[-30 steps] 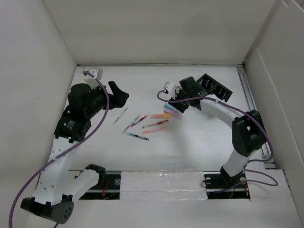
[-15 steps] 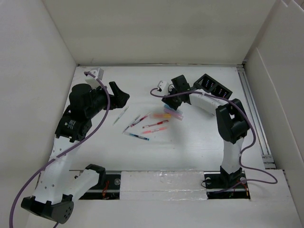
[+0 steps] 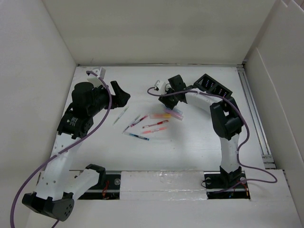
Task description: Organize the desk
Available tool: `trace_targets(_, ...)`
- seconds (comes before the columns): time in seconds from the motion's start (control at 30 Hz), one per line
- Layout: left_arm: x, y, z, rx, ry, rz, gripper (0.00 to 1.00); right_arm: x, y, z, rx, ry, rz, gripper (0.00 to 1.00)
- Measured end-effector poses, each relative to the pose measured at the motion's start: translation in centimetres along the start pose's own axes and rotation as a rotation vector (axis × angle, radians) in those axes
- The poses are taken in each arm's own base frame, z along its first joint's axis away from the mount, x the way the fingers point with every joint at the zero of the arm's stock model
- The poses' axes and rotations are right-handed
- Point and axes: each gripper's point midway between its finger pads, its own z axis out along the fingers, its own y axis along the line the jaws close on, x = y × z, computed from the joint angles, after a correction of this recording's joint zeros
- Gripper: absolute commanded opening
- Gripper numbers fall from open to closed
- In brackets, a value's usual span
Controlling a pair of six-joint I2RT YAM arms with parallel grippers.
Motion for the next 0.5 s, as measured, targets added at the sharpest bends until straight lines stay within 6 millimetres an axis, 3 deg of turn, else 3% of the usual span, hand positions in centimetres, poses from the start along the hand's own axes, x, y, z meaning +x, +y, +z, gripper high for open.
trace_targets(0.13,0.0,0.1,0.0,-0.003,-0.001,0.0,0.74,1.4,0.6,1.4,-0.023,0.033,0.016,0.56)
trace_targets(0.27,-0.1,0.2,0.0,-0.009,-0.003,0.003,0.74,1.4,0.6,1.6,-0.024,0.032,0.028,0.53)
trace_targets(0.37,-0.1,0.3,0.1,-0.013,-0.004,0.002,0.74,1.5,0.7,1.7,-0.025,0.036,0.035,0.37)
trace_targets(0.4,-0.1,0.3,0.1,-0.014,-0.005,0.002,0.74,1.6,0.7,1.8,-0.026,0.038,0.039,0.26)
trace_targets(0.47,-0.1,0.3,0.1,-0.016,-0.004,0.002,0.74,1.5,0.5,1.8,-0.018,0.036,0.04,0.16)
trace_targets(0.5,-0.1,0.4,0.2,-0.018,-0.003,0.002,0.74,1.4,0.4,1.8,-0.015,0.037,0.042,0.04)
